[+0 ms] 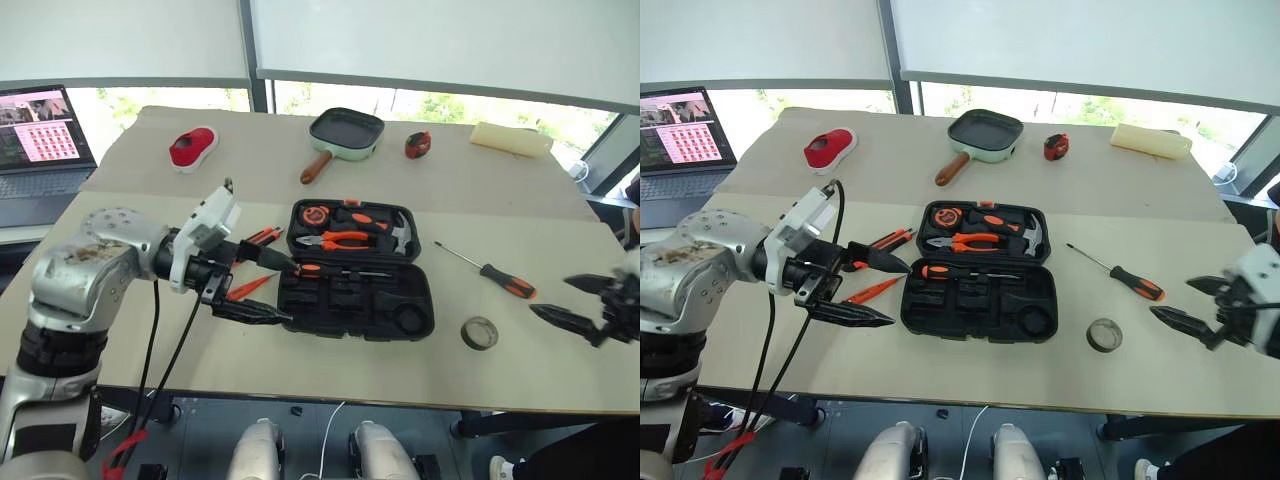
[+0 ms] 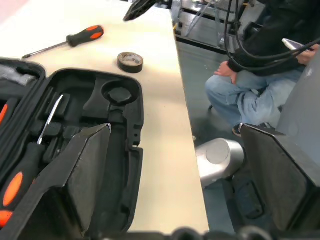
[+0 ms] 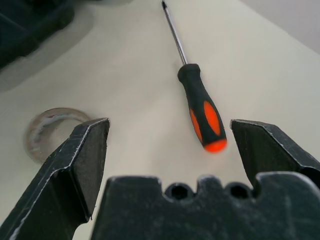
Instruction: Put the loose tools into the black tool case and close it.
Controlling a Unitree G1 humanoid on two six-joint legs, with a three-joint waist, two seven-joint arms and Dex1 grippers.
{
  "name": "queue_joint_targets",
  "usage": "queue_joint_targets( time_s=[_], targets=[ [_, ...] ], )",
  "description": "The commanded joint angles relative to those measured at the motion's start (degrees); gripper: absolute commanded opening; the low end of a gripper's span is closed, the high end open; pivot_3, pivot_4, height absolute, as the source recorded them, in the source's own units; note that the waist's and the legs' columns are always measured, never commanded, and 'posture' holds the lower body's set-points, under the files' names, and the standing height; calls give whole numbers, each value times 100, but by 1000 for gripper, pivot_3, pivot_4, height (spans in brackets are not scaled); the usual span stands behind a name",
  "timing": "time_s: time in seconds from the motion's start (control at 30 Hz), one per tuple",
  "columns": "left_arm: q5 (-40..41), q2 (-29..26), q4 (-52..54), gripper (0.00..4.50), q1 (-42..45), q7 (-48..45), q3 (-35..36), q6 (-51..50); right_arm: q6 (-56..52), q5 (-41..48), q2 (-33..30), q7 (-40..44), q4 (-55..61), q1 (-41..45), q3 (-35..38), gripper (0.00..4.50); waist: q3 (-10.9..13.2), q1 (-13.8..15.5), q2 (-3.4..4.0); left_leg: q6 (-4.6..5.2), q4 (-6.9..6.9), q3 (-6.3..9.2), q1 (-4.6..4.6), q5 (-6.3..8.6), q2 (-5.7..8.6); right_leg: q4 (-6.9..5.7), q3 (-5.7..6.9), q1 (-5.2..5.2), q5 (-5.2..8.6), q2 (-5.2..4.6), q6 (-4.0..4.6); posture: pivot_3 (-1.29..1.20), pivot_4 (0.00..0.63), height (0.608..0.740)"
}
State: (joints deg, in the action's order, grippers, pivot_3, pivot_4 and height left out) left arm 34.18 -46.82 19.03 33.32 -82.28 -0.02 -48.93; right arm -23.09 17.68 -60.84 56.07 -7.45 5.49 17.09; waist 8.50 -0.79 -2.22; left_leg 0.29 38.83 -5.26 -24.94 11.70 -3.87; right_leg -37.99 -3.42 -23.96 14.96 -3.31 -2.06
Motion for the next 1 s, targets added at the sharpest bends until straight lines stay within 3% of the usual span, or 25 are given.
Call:
queue_joint_targets(
  time_s=[0.03,0.3,0.4,0.67,0.83,1.0],
  targets=[
    [225,-87,457,4417,-122,347,121,-6,517,-765,56,-106,-1109,895,-770,4500,1,6,1,0,-1,-3,-2,0,0,0,-3,-2,0,0,0,0,150,740],
    [540,-274,686,4417,-336,827,320,-30,871,-1355,346,-66,-2714,2139,-1487,4500,2,-2,4,0,-2,-8,-7,0,0,-1,-5,-11,0,-1,0,0,150,740],
    [594,-279,702,4500,-334,972,310,-1,834,-1350,471,-148,-2916,2272,-1455,3737,2,-2,4,0,-4,-9,-7,0,0,-1,-6,-11,0,0,0,0,150,740],
    [544,-318,524,4500,-224,1045,145,194,900,-1326,709,-268,-2902,2085,-1341,1098,2,-3,4,-1,-2,-10,-4,0,-1,-1,-5,-7,-1,0,0,0,150,740],
    [497,-520,435,4500,-308,820,37,293,401,-717,459,76,-1920,1981,-747,1005,5,3,9,-1,-4,-11,-4,0,0,-1,-6,-8,-1,0,0,0,150,740],
    [345,-708,214,4500,-418,622,-76,555,-385,169,420,835,191,2008,-772,1005,22,-36,42,-1,-11,-19,-2,0,-3,-7,-19,-18,-1,4,-1,0,150,740]
  ],
)
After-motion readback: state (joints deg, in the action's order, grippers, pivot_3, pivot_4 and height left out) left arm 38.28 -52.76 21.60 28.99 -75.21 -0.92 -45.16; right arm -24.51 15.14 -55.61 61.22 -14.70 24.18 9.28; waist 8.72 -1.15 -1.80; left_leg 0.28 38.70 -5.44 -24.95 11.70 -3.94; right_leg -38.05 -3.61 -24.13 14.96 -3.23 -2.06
